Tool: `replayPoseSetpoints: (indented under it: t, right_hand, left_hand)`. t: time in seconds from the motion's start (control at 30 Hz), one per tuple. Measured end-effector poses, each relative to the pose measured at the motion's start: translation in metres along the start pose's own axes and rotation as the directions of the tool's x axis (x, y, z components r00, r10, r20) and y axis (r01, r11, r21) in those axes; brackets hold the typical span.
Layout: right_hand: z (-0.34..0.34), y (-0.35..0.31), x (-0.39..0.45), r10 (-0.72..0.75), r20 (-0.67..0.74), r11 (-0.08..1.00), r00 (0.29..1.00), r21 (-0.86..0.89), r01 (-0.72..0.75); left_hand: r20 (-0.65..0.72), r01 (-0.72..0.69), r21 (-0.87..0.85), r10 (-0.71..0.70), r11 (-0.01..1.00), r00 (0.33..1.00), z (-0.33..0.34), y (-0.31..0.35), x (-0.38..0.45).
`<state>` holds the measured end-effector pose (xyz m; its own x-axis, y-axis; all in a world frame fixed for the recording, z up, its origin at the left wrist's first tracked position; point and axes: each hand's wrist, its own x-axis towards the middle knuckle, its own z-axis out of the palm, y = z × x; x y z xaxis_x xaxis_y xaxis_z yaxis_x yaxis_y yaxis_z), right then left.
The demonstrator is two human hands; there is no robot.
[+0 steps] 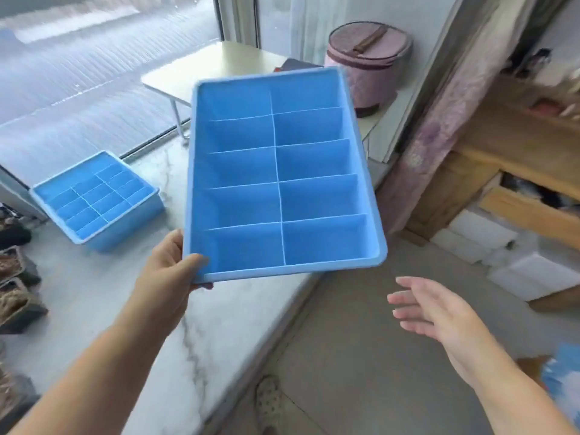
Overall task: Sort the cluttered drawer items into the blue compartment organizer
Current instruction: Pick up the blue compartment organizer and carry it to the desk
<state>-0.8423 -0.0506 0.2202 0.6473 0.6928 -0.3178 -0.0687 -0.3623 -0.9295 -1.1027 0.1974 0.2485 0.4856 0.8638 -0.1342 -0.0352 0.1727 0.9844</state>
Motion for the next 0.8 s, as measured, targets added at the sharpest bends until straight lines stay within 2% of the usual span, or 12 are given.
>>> replayPoseSetpoints:
  t: [0.13,0.23,0.37,0.43,0.5,0.57,0.63,0.7,0.77,0.8]
  right_hand:
    - [-0.071,0.011,-0.044,0.007,-0.173,0.98,0.985,0.198,0.027]
    - [-0.124,0.024,-0.077,0.038,-0.263,0.969,0.964,0.247,0.029]
    - [-0.187,0.039,-0.112,0.188,-0.383,0.894,0.904,0.449,0.004]
    - [-0.213,0.049,-0.119,0.254,-0.406,0.86,0.878,0.51,-0.013]
    - [-0.234,0.057,-0.119,0.244,-0.377,0.892,0.893,0.449,-0.054]
    - [-0.248,0.062,-0.113,0.25,-0.408,0.918,0.878,0.389,-0.08]
    - [-0.261,0.069,-0.1,0.276,-0.511,0.917,0.814,0.393,-0.065]
    - [-0.275,0.071,-0.082,0.305,-0.61,0.902,0.731,0.431,-0.017]
    - [-0.288,0.067,-0.059,0.337,-0.655,0.881,0.677,0.473,0.02]
    - [-0.293,0.064,-0.045,0.349,-0.661,0.867,0.664,0.498,0.039]
  left_hand:
    - [0.185,0.075,0.033,-0.08,0.997,0.979,0.095,-0.014,-0.052]
    - [0.328,0.121,0.115,-0.153,0.986,0.932,0.156,-0.033,-0.084]
    - [0.439,0.143,0.207,-0.223,0.968,0.87,0.23,-0.046,-0.105]
    - [0.481,0.113,0.237,-0.218,0.965,0.849,0.261,-0.049,-0.107]
    - [0.538,0.029,0.276,-0.179,0.961,0.824,0.288,-0.048,-0.1]
    - [0.593,-0.08,0.326,-0.138,0.942,0.793,0.318,-0.047,-0.087]
    - [0.626,-0.176,0.343,-0.085,0.923,0.775,0.35,-0.048,-0.068]
    - [0.61,-0.209,0.337,-0.044,0.918,0.791,0.386,-0.051,-0.044]
    - [0.535,-0.144,0.298,-0.04,0.944,0.844,0.421,-0.059,-0.016]
    - [0.499,-0.063,0.278,-0.088,0.958,0.862,0.438,-0.065,-0.003]
